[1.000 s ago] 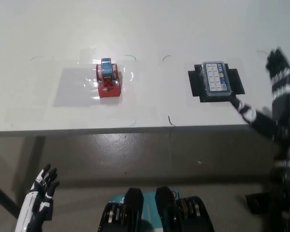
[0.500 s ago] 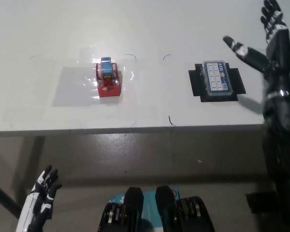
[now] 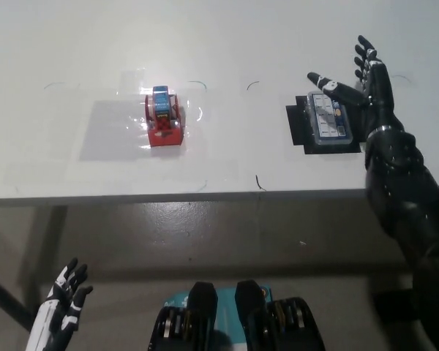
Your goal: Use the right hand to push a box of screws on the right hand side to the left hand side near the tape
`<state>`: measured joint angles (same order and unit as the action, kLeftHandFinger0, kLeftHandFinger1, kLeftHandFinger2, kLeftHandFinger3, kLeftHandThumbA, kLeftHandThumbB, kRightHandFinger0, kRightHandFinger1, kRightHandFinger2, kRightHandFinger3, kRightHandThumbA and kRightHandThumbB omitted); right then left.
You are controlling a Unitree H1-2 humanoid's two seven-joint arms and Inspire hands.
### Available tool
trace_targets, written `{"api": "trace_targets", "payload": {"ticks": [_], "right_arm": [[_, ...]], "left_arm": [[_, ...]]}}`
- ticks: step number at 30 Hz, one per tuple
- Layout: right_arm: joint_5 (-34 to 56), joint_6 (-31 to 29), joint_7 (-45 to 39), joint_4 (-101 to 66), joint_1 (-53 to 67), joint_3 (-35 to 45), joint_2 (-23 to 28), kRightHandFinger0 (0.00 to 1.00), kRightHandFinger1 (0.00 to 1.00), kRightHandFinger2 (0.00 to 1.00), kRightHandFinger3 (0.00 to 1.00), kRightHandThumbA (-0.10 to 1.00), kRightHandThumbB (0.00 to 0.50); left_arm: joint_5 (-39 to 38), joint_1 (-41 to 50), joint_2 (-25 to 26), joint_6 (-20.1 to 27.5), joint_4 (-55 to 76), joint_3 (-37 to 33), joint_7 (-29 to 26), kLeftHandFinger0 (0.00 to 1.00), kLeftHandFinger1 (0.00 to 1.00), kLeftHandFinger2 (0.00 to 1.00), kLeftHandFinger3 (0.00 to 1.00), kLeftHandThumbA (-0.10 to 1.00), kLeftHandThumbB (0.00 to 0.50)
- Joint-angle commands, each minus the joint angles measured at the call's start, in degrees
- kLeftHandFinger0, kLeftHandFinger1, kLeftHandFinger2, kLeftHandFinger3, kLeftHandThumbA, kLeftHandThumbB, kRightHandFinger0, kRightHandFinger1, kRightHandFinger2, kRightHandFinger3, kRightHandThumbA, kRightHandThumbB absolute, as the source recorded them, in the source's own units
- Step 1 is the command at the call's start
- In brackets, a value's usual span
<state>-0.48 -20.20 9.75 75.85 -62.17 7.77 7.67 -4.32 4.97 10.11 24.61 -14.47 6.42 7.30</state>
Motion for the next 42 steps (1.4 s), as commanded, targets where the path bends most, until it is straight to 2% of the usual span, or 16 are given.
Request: {"api": "trace_targets", "payload": {"ticks": [1, 4, 5, 8, 9, 12, 14, 15, 16, 19, 21, 26, 30, 32, 33, 42], "right_arm": [[-0.3, -3.3, 3.9, 3.0, -5.0, -0.9, 1.8, 1.0, 1.0, 1.0, 1.0, 1.0, 0.135], [-0.6, -3.2, 5.0, 3.8, -4.7, -1.4, 2.0, 1.0, 1.0, 1.0, 1.0, 1.0, 0.131], [-0.6, -3.3, 5.7, 4.0, -4.6, -1.6, 2.1, 1.0, 1.0, 1.0, 1.0, 1.0, 0.148], [-0.6, -3.7, 6.4, 4.3, -4.5, -1.9, 2.4, 1.0, 1.0, 1.0, 1.0, 1.0, 0.118], [-0.5, -3.5, 6.5, 4.4, -4.5, -2.0, 2.5, 1.0, 1.0, 1.0, 1.0, 1.0, 0.138], [-0.7, -3.7, 7.3, 4.5, -4.1, -2.5, 2.7, 1.0, 1.0, 1.0, 1.0, 1.0, 0.139], [-0.1, -3.8, 7.0, 4.5, -3.8, -2.3, 2.7, 1.0, 1.0, 1.0, 1.0, 1.0, 0.159], [0.1, -3.8, 6.9, 4.6, -3.6, -2.1, 2.7, 1.0, 1.0, 1.0, 1.0, 1.0, 0.127], [0.3, -3.0, 6.6, 4.8, -3.3, -2.0, 2.8, 1.0, 1.0, 1.0, 1.0, 1.0, 0.173], [0.8, -3.2, 5.9, 4.8, -2.7, -1.6, 2.6, 1.0, 1.0, 1.0, 1.0, 1.0, 0.174], [1.4, -3.1, 4.7, 5.0, -2.1, -1.3, 2.5, 1.0, 1.0, 1.0, 1.0, 1.0, 0.157], [2.6, -3.3, 2.5, 5.0, -1.1, -0.3, 1.2, 1.0, 1.0, 1.0, 1.0, 1.0, 0.203], [3.0, -3.3, 1.9, 5.0, -0.3, 0.3, 0.2, 1.0, 1.0, 1.0, 1.0, 1.0, 0.202], [3.5, -3.6, 1.5, 5.0, 0.2, 0.6, -0.3, 1.0, 1.0, 1.0, 1.0, 1.0, 0.184], [3.7, -3.3, 1.4, 5.0, 0.4, 0.8, -0.5, 1.0, 1.0, 1.0, 1.0, 1.0, 0.196], [4.7, -4.6, 0.2, 5.0, 1.7, 1.5, -2.8, 1.0, 1.0, 1.0, 1.0, 1.0, 0.201]], "left_arm": [[0.2, 1.7, 0.1, 2.3, 1.9, -0.2, 0.8, 0.95, 1.0, 1.0, 1.0, 0.8, 0.268], [0.2, 2.5, 0.1, 2.3, 2.1, -0.1, 0.7, 0.95, 1.0, 1.0, 1.0, 0.8, 0.265], [0.2, 2.7, 0.2, 2.3, 2.2, 0.0, 0.6, 0.95, 1.0, 1.0, 1.0, 0.8, 0.264], [0.8, 2.7, 0.3, 2.3, 2.4, 0.1, 0.3, 0.95, 1.0, 1.0, 1.0, 0.81, 0.257], [0.7, 2.6, 0.4, 2.3, 2.3, 0.1, 0.4, 0.95, 1.0, 1.0, 1.0, 0.81, 0.257], [0.9, 2.2, 0.6, 2.3, 1.8, 0.1, 0.5, 0.95, 1.0, 1.0, 1.0, 0.83, 0.265], [0.5, 2.2, 0.7, 2.3, 1.7, 0.1, 0.8, 0.95, 1.0, 1.0, 1.0, 0.83, 0.265], [0.5, 2.2, 0.7, 2.3, 1.6, 0.2, 0.9, 0.95, 1.0, 1.0, 1.0, 0.83, 0.265], [0.1, 2.2, 0.8, 2.3, 1.7, 0.2, 1.2, 0.95, 1.0, 1.0, 1.0, 0.83, 0.265], [-0.5, 1.9, 0.7, 2.3, 1.5, 0.5, 1.6, 0.95, 1.0, 1.0, 1.0, 0.81, 0.268], [-0.9, 1.8, 0.7, 2.3, 1.5, 0.5, 1.9, 0.95, 1.0, 1.0, 1.0, 0.81, 0.276], [-0.6, 1.4, 0.5, 2.3, 1.8, 0.6, 1.9, 0.95, 1.0, 1.0, 1.0, 0.81, 0.273], [-0.6, 1.4, 0.5, 2.3, 1.8, 0.6, 1.9, 0.96, 1.0, 1.0, 1.0, 0.81, 0.272], [-1.2, 1.3, 0.4, 2.3, 1.8, 0.6, 2.4, 0.96, 1.0, 1.0, 1.0, 0.81, 0.272], [-1.3, 1.2, 0.5, 2.3, 1.8, 0.7, 2.4, 0.96, 1.0, 1.0, 1.0, 0.81, 0.273], [-1.5, 0.7, 0.6, 2.3, 1.4, 0.7, 2.9, 0.95, 1.0, 1.0, 1.0, 0.81, 0.269]]}}
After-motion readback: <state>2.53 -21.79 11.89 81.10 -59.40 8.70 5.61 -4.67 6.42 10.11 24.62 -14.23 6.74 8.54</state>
